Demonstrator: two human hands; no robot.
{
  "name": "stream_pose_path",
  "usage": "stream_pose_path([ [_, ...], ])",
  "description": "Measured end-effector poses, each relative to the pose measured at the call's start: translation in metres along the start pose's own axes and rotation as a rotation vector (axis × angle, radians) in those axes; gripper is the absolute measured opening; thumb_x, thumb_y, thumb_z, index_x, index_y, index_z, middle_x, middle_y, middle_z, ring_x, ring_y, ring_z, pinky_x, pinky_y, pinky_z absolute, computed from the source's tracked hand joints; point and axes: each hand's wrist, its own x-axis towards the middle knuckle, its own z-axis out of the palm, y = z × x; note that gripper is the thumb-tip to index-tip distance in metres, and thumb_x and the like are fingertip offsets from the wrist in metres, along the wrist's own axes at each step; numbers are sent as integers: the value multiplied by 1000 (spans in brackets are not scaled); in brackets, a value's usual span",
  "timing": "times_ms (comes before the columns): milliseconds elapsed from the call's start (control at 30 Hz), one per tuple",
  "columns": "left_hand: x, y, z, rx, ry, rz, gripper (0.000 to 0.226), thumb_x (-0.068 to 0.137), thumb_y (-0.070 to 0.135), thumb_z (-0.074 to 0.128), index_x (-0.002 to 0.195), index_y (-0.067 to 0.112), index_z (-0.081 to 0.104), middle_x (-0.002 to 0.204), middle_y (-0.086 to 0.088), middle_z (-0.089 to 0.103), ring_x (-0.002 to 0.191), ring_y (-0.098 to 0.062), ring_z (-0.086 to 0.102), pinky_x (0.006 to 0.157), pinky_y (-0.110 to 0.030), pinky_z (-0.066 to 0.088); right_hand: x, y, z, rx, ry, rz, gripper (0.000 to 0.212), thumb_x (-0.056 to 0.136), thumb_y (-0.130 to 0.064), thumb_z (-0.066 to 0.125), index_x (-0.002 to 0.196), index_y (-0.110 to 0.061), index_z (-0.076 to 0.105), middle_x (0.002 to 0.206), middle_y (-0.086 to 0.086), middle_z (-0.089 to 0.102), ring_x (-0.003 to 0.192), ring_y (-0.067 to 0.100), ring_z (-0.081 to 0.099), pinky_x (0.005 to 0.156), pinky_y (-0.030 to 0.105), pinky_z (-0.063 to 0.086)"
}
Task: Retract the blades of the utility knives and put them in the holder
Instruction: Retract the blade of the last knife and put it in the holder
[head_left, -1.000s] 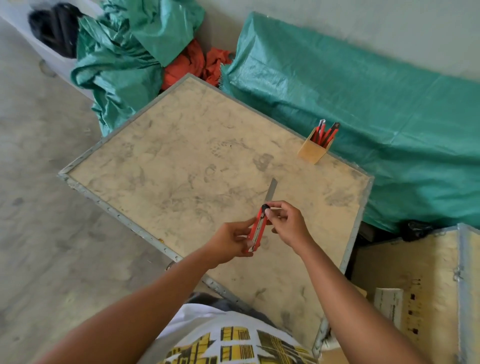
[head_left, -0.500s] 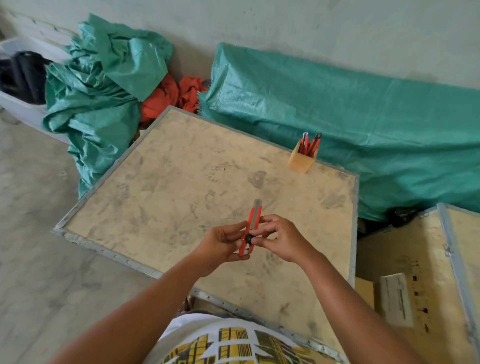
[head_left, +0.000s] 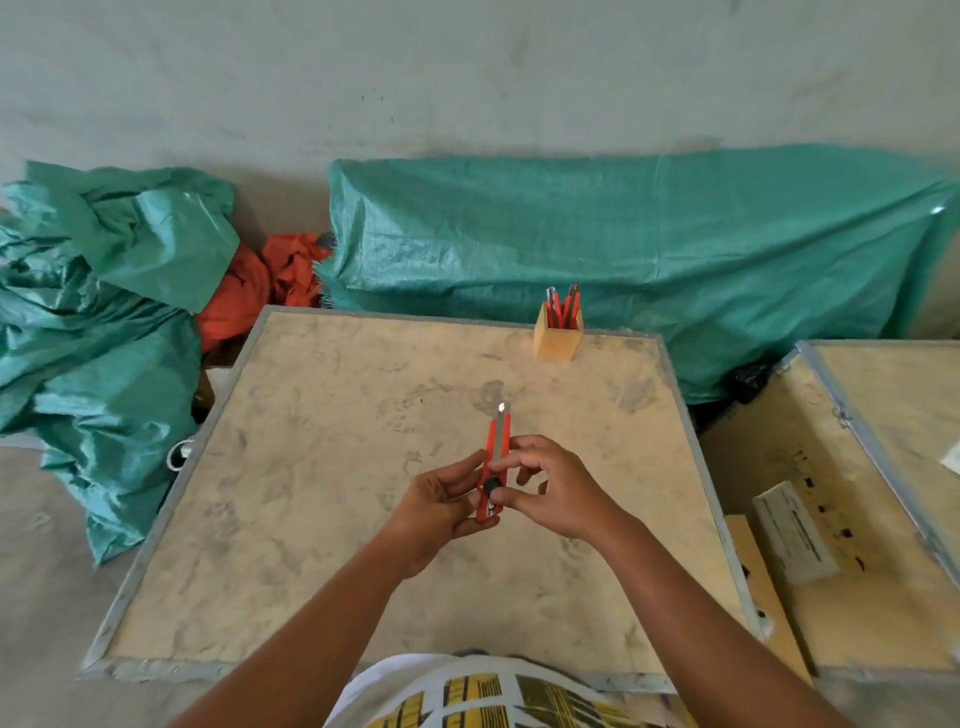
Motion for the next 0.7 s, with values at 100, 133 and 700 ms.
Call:
stream_pose_path([
  [100, 8, 13, -11, 48, -46, -19, 48, 94, -9, 53, 135, 15, 57, 123, -11, 71, 103, -31, 71, 89, -43, 59, 7, -7, 8, 27, 72, 30, 21, 78, -27, 86, 98, -26, 79, 125, -13, 61, 85, 2, 60, 69, 4, 43],
  [133, 11, 17, -13, 68, -65, -27, 48, 94, -9, 54, 136, 15, 57, 123, -10, 71, 104, -31, 71, 90, -43, 59, 8, -9, 11, 38, 112, 49, 21, 75, -29, 88, 93, -24, 78, 122, -12, 62, 85, 3, 60, 68, 4, 43],
  [700, 63, 49, 24, 246, -198, -57, 47, 92, -8, 57, 129, 21, 64, 120, -9, 73, 101, -27, 70, 87, -39, 60, 24, 22, -19, 357, 422, 193, 19, 89, -19, 75, 107, -27, 75, 109, -10, 75, 84, 11, 74, 81, 32, 62],
])
